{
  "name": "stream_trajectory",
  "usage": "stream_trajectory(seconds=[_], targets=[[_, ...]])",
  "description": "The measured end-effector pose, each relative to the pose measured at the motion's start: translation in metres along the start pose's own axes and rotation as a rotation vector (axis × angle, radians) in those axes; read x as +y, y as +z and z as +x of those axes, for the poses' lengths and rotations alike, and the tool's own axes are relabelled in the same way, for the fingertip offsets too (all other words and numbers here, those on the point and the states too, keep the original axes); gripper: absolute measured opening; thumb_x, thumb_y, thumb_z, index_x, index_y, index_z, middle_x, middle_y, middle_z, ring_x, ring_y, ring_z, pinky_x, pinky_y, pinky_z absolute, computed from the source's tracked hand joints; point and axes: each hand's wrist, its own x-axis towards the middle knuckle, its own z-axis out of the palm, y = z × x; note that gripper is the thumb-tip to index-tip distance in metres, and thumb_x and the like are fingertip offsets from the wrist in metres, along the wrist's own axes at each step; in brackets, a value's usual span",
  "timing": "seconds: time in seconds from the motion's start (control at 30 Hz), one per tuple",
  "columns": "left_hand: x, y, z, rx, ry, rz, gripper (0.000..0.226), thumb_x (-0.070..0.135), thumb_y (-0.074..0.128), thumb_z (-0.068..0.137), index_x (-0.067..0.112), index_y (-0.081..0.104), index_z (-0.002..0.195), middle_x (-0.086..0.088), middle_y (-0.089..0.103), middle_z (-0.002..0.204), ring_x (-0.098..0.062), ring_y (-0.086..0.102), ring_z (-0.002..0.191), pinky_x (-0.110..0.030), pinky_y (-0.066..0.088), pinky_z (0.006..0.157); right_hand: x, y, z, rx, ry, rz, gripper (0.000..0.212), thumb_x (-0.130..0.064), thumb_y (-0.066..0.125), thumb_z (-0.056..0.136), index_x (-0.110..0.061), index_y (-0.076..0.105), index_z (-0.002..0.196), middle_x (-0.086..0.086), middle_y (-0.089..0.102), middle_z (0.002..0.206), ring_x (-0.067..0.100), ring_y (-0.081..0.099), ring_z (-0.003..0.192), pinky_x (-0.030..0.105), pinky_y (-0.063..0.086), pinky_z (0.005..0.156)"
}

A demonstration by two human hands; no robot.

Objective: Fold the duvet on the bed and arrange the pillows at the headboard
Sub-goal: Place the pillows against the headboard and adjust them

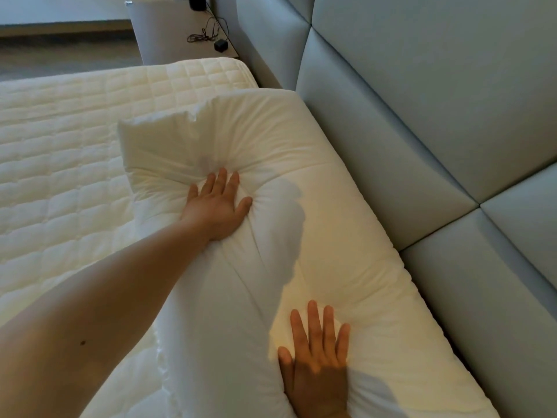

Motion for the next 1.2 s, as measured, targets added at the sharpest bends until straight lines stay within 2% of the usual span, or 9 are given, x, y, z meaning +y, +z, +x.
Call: stream_trajectory(seconds=[0.23,0.4,0.6,0.77,0.9,1.0,1.07,1.13,1.2], targets=[[-0.005,0.023,0.004,0.100,0.020,-0.003,0.071,0.060,0.011,0.096,0.024,-0.004,0.156,-0.004,-0.007,0.165,-0.022,-0.008,0.151,-0.052,-0.003,0.120,0.001,0.019,0.002,-0.022,-0.007,0.018,0.055,-0.048,0.028,0.097,-0.021,0.038,0.144,0.013,0.039,0.150,0.039,0.031,0.140,0.062,0.020,0.111],[0.000,0.022,0.005,0.094,0.016,0.099,0.074,0.060,0.003,0.094,0.019,-0.004,0.156,-0.008,-0.004,0.164,-0.027,-0.006,0.151,-0.056,-0.003,0.119,0.001,0.019,0.005,-0.126,0.005,0.010,0.056,-0.046,0.030,0.099,-0.019,0.038,0.146,0.015,0.034,0.153,0.040,0.028,0.142,0.064,0.019,0.113],[0.013,-0.014,-0.058,0.163,0.030,0.073,0.071,0.056,0.009,0.097,0.016,0.014,0.155,-0.009,0.010,0.164,-0.026,0.004,0.151,-0.054,-0.001,0.119,0.004,0.009,0.006,-0.238,0.024,-0.023,0.064,-0.046,0.043,0.092,-0.018,0.032,0.149,0.015,0.030,0.155,0.039,0.023,0.144,0.064,0.018,0.112],[0.002,0.010,-0.153,0.069,0.186,0.145,0.079,0.070,0.007,0.092,0.025,-0.008,0.155,0.001,-0.017,0.161,-0.021,-0.020,0.148,-0.047,-0.014,0.119,-0.003,0.000,0.006,-0.303,0.055,0.004,0.065,-0.046,0.041,0.093,-0.018,0.028,0.150,0.016,0.028,0.156,0.040,0.022,0.144,0.065,0.017,0.112],[-0.011,0.039,-0.120,0.004,0.193,0.191,0.081,0.068,0.007,0.092,0.020,-0.015,0.154,-0.006,-0.019,0.162,-0.023,-0.024,0.147,-0.049,-0.014,0.118,-0.014,-0.005,0.010,-0.371,0.099,0.048,0.062,-0.049,0.036,0.095,-0.019,0.032,0.149,0.016,0.031,0.155,0.040,0.021,0.143,0.064,0.016,0.112],[-0.009,0.047,-0.097,-0.041,0.218,0.226,0.082,0.068,0.005,0.092,0.017,-0.014,0.154,-0.008,-0.016,0.163,-0.025,-0.020,0.148,-0.050,-0.013,0.118,-0.018,-0.021,0.017,-0.451,0.109,0.090,0.063,-0.059,0.017,0.099,-0.023,0.029,0.149,0.015,0.031,0.155,0.037,0.018,0.144,0.061,0.013,0.112],[-0.013,0.045,-0.094,-0.080,0.222,0.210,0.083,0.068,0.005,0.090,0.018,-0.014,0.154,-0.007,-0.017,0.163,-0.024,-0.020,0.148,-0.050,-0.013,0.118,-0.022,-0.047,0.016,-0.472,0.048,0.200,0.072,-0.069,0.005,0.094,-0.028,0.021,0.150,0.009,0.018,0.160,0.033,0.007,0.148,0.059,0.006,0.115],[-0.016,0.037,-0.092,-0.135,0.225,0.185,0.084,0.069,0.005,0.089,0.019,-0.016,0.153,-0.005,-0.020,0.162,-0.022,-0.020,0.148,-0.048,-0.013,0.118,-0.041,-0.080,0.008,-0.562,-0.057,0.350,0.079,-0.080,-0.002,0.083,-0.042,0.005,0.152,-0.003,-0.009,0.161,0.025,-0.014,0.149,0.055,-0.011,0.116],[-0.018,0.029,-0.090,-0.186,0.225,0.175,0.084,0.070,0.009,0.090,0.021,-0.017,0.153,-0.003,-0.021,0.162,-0.021,-0.021,0.148,-0.047,-0.013,0.119,-0.063,-0.099,-0.009,-0.584,-0.220,0.325,0.077,-0.084,0.006,0.081,-0.048,0.011,0.150,-0.006,-0.008,0.162,0.022,-0.015,0.148,0.055,-0.016,0.113]])
